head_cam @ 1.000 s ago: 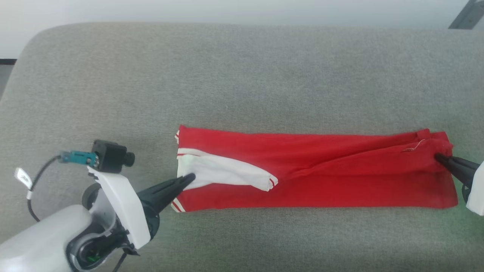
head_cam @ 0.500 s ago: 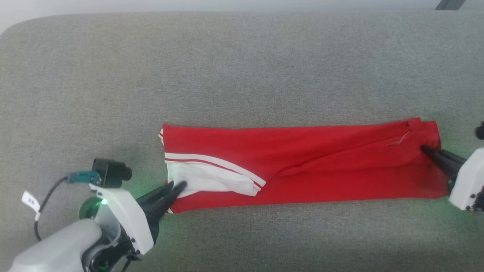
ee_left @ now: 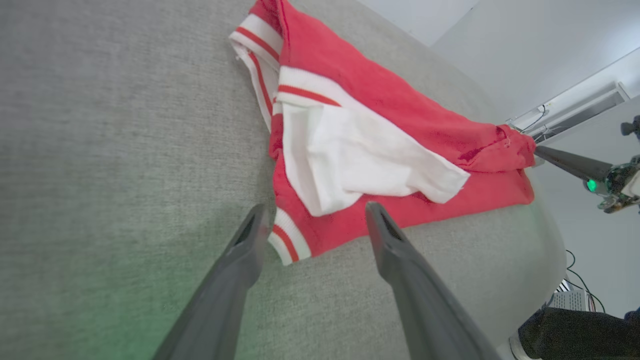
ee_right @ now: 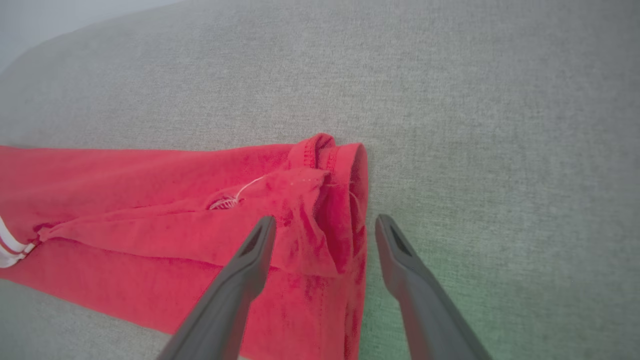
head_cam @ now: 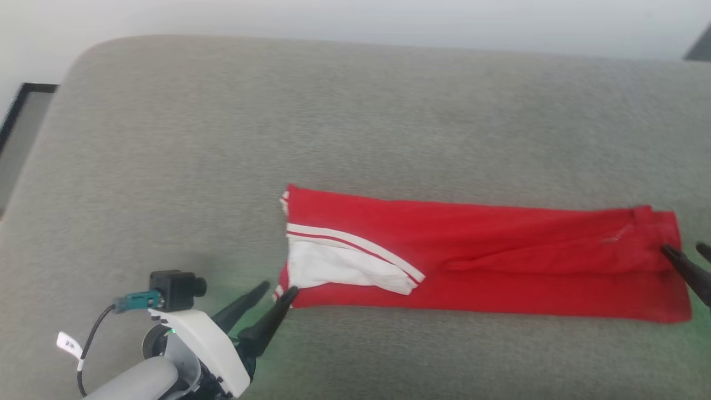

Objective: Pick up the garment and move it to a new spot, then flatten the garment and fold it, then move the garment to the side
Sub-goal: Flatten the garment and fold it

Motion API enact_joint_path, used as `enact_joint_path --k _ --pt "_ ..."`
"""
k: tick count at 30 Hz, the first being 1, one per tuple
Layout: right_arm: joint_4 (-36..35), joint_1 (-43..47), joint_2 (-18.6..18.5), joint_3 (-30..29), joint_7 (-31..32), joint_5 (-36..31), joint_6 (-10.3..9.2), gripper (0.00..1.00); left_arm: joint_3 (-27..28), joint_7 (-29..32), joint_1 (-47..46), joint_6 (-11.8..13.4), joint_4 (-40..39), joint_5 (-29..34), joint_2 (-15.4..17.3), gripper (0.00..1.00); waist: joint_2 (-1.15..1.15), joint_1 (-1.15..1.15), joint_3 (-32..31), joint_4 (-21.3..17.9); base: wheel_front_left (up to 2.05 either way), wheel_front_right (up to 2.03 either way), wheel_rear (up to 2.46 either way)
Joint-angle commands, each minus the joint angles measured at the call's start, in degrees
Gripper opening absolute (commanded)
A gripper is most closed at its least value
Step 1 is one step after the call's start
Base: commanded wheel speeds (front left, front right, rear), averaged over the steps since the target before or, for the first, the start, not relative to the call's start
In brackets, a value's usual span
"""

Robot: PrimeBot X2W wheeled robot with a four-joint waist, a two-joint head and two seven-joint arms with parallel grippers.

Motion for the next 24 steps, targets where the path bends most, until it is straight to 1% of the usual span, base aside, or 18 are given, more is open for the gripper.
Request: enact_joint_path --k 1,5,7,11,14,19,21,24 --pt "0.5 1.39 0.31 -0.96 0.4 0.88 -0.03 1.0 2.21 -0.32 1.39 -0.09 0.43 1.21 -0.61 1.0 0.0 0.0 -1.2 1.93 0.0 0.0 0.0" --pt "3.08 4.63 1.02 -3.64 1.92 3.33 -0.04 1.0 9.55 -0.35 6.5 -0.09 0.69 3.87 -3.48 1.0 0.0 0.0 -2.21 4.46 0.0 0.0 0.0" --pt "4.37 5.87 1.46 -4.67 2.62 4.37 -0.04 1.0 12.65 -0.36 9.03 -0.09 1.39 6.09 -4.38 1.0 0.0 0.0 -2.62 5.6 0.0 0.0 0.0" --pt "7.65 7.62 2.45 -6.38 4.05 5.45 -0.04 1.0 18.36 -0.37 12.93 -0.09 2.7 12.36 -7.14 1.0 0.0 0.0 -3.18 7.7 0.0 0.0 0.0" --pt "9.97 8.05 3.33 -7.24 5.12 5.6 -0.04 1.0 23.77 -0.36 15.4 -0.09 2.91 17.15 -8.87 1.0 0.0 0.0 -3.43 8.67 0.0 0.0 0.0" --pt "13.51 7.64 5.48 -8.24 7.06 5.33 -0.05 1.0 34.4 -0.37 18.92 0.01 2.07 30.81 -12.62 1.0 0.0 0.0 -3.6 9.39 0.0 0.0 0.0" --pt "14.52 7.18 6.27 -8.54 7.58 4.82 -0.06 1.0 38.89 -0.38 20.04 0.85 0.74 37.85 -13.89 1.0 0.0 0.0 -3.54 9.34 0.0 0.0 0.0" --pt "15.68 6.33 7.38 -9.0 8.35 4.02 -0.08 1.0 45.04 -0.37 22.18 1.81 -2.18 47.31 -16.94 1.0 0.0 0.0 -3.41 9.12 0.0 0.0 0.0"
